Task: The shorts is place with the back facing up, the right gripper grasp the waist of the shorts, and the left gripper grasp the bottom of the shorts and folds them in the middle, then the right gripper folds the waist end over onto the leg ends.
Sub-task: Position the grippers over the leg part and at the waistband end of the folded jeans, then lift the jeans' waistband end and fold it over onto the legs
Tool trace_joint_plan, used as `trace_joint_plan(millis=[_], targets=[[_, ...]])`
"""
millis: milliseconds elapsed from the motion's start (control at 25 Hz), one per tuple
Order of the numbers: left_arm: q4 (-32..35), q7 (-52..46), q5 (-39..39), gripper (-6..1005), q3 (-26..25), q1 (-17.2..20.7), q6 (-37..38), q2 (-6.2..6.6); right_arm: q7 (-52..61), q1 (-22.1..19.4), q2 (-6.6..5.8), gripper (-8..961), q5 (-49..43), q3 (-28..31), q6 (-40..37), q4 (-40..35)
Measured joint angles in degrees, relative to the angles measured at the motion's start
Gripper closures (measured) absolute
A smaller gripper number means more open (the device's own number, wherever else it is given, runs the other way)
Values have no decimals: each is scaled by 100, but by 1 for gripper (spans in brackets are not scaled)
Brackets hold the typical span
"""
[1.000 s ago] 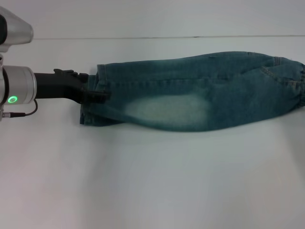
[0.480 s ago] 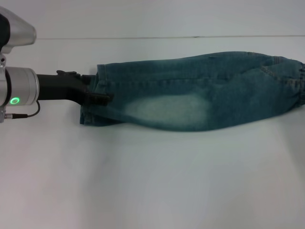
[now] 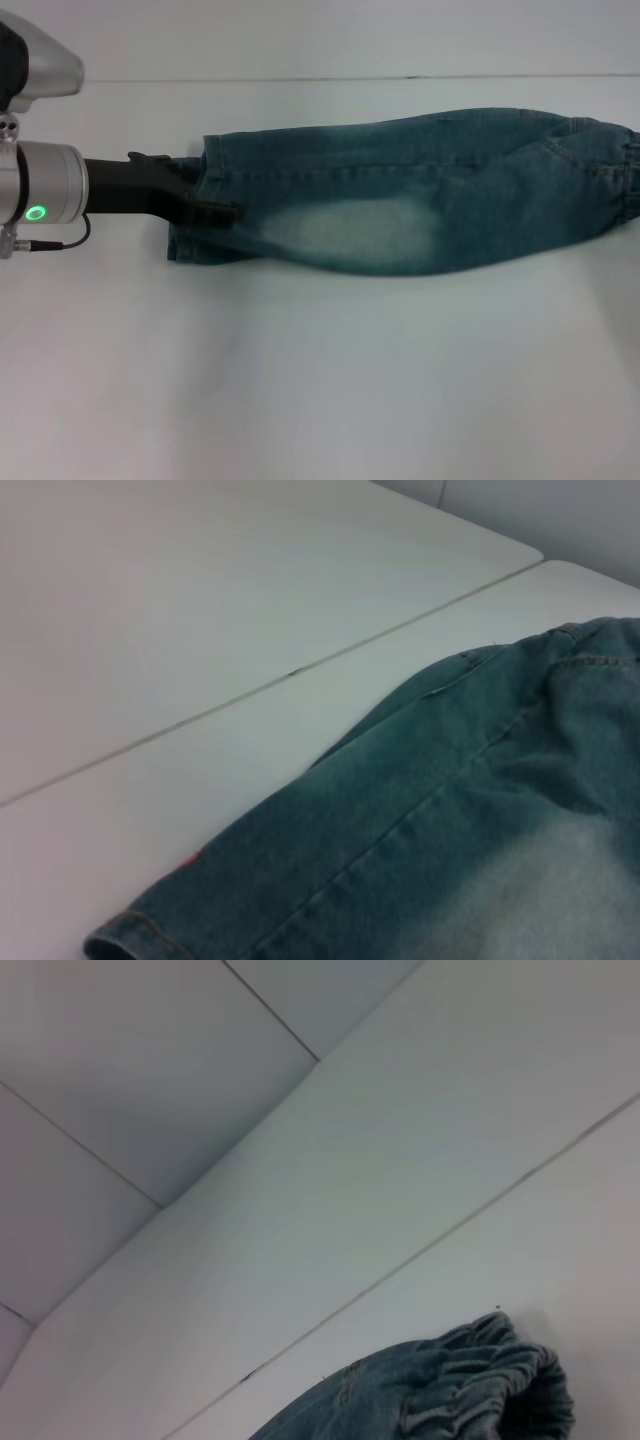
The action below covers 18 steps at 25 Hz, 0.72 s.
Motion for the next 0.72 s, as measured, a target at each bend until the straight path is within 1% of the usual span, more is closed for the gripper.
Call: trace_joint_plan(millis=[400,720], targets=[[-1,-2,-16,81,71,41,60,-16,-13,-6,0,892,7,16,-103,-14],[7,-34,-43,82,283,-7,107,-18,42,-64,-2,891,18,16,-303,-30]])
